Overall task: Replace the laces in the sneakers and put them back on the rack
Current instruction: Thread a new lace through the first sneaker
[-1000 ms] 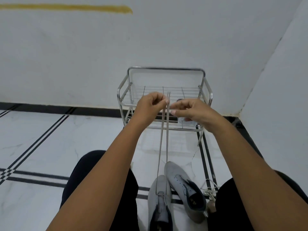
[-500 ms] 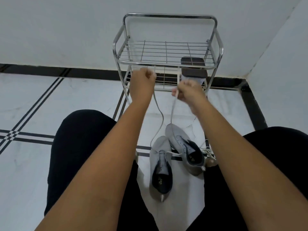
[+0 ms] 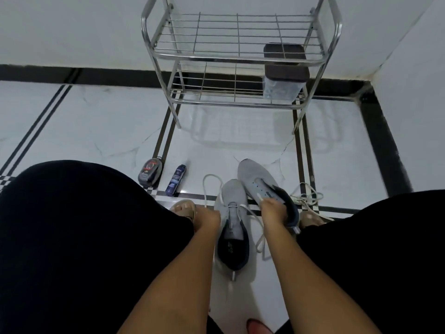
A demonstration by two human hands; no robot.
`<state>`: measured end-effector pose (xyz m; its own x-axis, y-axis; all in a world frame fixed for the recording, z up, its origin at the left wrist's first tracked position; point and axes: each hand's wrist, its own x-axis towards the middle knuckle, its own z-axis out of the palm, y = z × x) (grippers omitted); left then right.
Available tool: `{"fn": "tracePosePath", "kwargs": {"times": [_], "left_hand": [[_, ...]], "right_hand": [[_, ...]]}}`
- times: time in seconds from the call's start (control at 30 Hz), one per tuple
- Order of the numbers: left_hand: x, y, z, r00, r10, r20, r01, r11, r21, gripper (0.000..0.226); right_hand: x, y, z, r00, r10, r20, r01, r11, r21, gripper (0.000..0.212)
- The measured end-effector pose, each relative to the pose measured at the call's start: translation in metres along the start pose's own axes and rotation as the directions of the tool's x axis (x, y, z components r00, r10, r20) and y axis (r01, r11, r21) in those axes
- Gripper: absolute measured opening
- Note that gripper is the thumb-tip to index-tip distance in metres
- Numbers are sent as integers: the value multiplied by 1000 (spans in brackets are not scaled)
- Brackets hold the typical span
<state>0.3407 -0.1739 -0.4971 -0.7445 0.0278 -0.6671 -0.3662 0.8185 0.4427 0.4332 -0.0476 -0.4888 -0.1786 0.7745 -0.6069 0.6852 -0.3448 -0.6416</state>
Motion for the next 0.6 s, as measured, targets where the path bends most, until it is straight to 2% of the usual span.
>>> {"fn": "tracePosePath", "kwargs": {"times": [0.07,0.13,0.2,0.33,0.43,0.6], "left_hand": [[1,6,3,993,90,79,-100,985,138,30],[-3,13,8,976,148,158,-179,961,209,25],[-3,13,18,967,169,192,-212,949,233,26],[1,8,27,976,178,128,-207,939,274,19],[7,3,28,985,147,85,-164,954,251,19],[14,0,26,991,119,57,-128,974,187,26]], "right_hand": [[3,-10,4,993,-118,10,118,991,-65,18],[4,-17,13,979,-193,59,199,974,-109,17],[6,-12,23,974,-197,114,212,966,-144,15],[14,-1,34,972,-166,163,194,965,-174,15],[19,2,43,956,-191,222,236,951,-199,11],[19,15,56,934,-197,297,303,878,-370,11]]}}
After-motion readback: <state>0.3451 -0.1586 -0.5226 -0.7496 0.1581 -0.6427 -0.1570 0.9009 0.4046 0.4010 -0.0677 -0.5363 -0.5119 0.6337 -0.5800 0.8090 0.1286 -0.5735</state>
